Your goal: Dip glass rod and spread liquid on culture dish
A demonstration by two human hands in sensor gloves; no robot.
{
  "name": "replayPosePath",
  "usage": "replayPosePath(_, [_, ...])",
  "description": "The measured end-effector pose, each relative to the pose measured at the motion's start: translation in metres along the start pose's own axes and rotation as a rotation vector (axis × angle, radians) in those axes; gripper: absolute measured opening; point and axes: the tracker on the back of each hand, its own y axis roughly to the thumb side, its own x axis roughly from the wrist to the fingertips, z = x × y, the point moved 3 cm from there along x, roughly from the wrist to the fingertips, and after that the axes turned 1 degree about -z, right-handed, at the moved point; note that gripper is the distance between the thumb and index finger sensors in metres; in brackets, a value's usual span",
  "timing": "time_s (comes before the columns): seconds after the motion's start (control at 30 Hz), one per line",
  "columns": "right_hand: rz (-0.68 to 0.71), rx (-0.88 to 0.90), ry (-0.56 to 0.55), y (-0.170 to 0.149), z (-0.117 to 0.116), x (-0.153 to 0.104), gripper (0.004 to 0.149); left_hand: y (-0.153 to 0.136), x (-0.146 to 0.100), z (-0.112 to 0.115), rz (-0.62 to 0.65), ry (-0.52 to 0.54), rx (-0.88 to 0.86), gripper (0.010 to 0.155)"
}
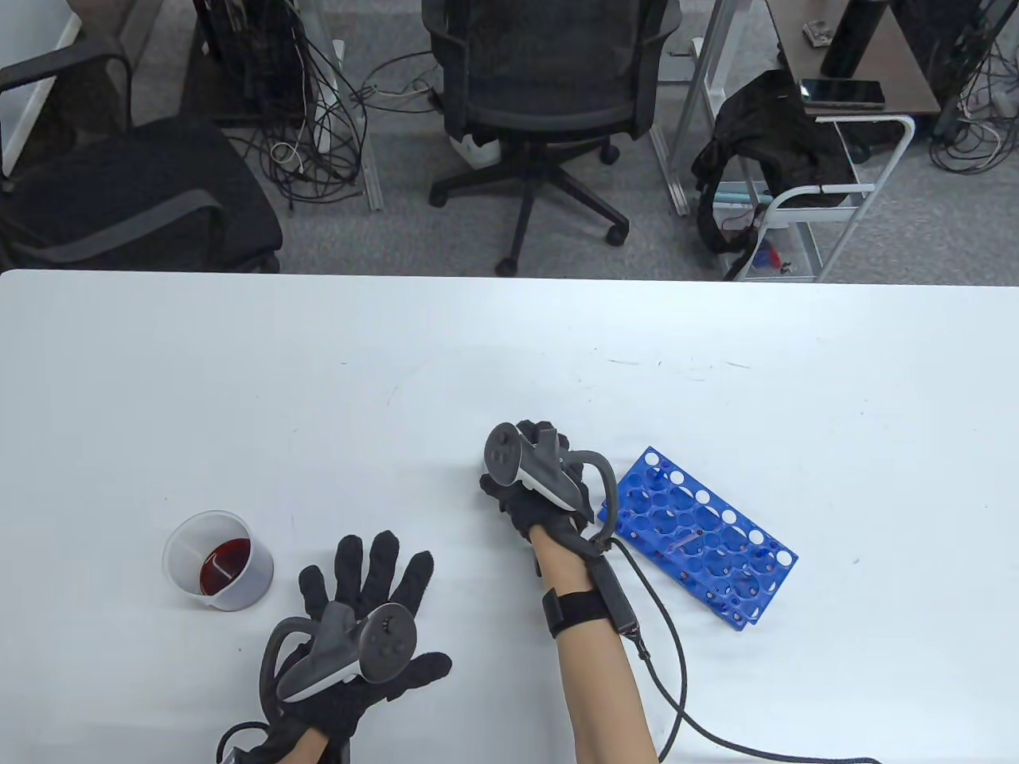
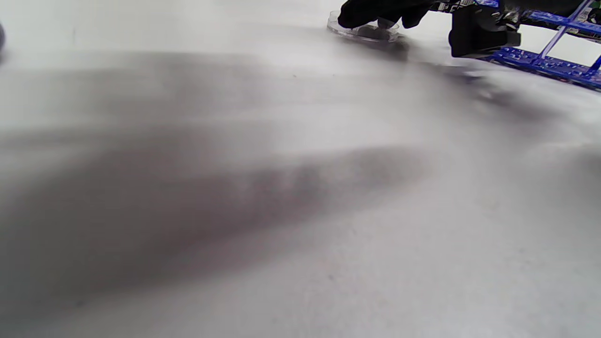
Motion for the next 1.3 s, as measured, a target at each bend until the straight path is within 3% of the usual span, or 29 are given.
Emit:
replayPosePath(0.33, [0.178, -0.041, 0.007, 0.017, -0.011, -0.041, 0.087, 0.000, 0.001, 0.001, -0.005, -0.020, 0.006, 0.105])
replayPosePath(0.77, [0.476, -0.100, 0.030, 0.046, -0.035, -0.135, 0.088, -0.001, 0.001, 0.000, -0.006, -0.026, 0.005, 0.105])
replayPosePath(1.13, [0.618, -0.107, 0.009, 0.051, -0.054, -0.204, 0.089, -0.004, 0.001, 0.000, -0.013, -0.023, -0.003, 0.104])
replayPosePath(1.3, [0.650, -0.133, 0.012, 0.056, -0.057, -0.220, 0.088, -0.003, 0.001, 0.000, -0.012, -0.030, 0.003, 0.105])
